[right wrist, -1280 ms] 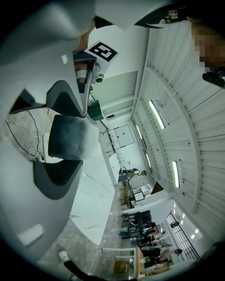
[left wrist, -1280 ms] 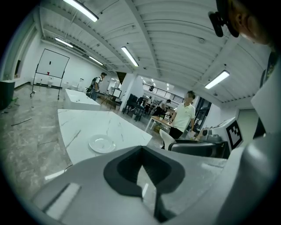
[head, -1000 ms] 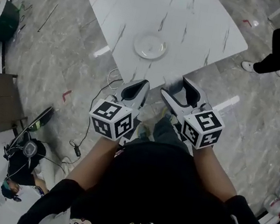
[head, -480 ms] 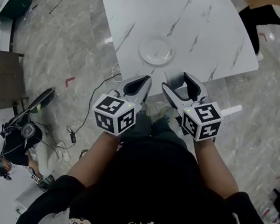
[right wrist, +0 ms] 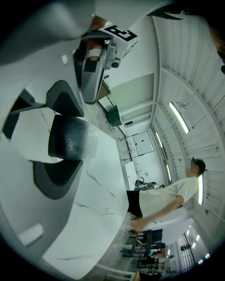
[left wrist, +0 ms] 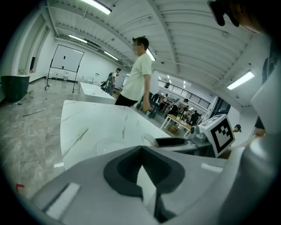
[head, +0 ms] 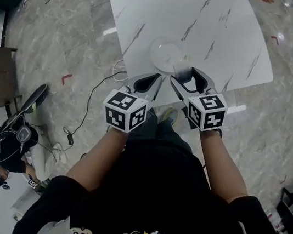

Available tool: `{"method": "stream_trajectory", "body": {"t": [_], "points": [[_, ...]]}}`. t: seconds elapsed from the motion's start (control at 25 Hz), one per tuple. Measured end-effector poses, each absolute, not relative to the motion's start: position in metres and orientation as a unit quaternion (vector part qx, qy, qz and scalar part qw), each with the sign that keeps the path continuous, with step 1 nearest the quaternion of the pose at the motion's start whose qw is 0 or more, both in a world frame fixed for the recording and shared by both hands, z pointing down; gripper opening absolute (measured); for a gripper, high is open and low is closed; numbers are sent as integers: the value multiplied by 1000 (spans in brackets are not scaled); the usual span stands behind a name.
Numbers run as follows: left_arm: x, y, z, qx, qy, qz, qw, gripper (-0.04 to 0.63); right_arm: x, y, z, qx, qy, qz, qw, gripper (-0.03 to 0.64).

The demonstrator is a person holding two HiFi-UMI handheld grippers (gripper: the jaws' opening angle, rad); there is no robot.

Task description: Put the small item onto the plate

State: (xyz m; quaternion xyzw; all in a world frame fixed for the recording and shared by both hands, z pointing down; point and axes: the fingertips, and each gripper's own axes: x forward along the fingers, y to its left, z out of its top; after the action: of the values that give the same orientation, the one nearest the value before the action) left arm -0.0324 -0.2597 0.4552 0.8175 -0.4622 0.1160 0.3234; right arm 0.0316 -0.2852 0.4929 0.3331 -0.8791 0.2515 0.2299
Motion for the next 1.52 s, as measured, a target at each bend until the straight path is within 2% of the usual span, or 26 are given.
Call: {"method": "stream_trajectory", "body": {"t": [0.48, 1.0, 1.4, 1.52], "points": [[-52, -286, 501, 817, -433, 117, 363, 2, -5, -340, 572, 342, -851, 261, 302, 334], [-71, -300, 520, 812, -422, 102, 391, 2, -24, -359, 615, 350, -811, 260, 390, 334], [-100, -323, 521, 815, -410, 98, 397, 2, -49, -385, 620, 366, -795, 254, 412, 334], [-91, -316, 523, 817, -407, 96, 397, 2, -38, -378, 623, 367, -794, 251, 416, 334]]}}
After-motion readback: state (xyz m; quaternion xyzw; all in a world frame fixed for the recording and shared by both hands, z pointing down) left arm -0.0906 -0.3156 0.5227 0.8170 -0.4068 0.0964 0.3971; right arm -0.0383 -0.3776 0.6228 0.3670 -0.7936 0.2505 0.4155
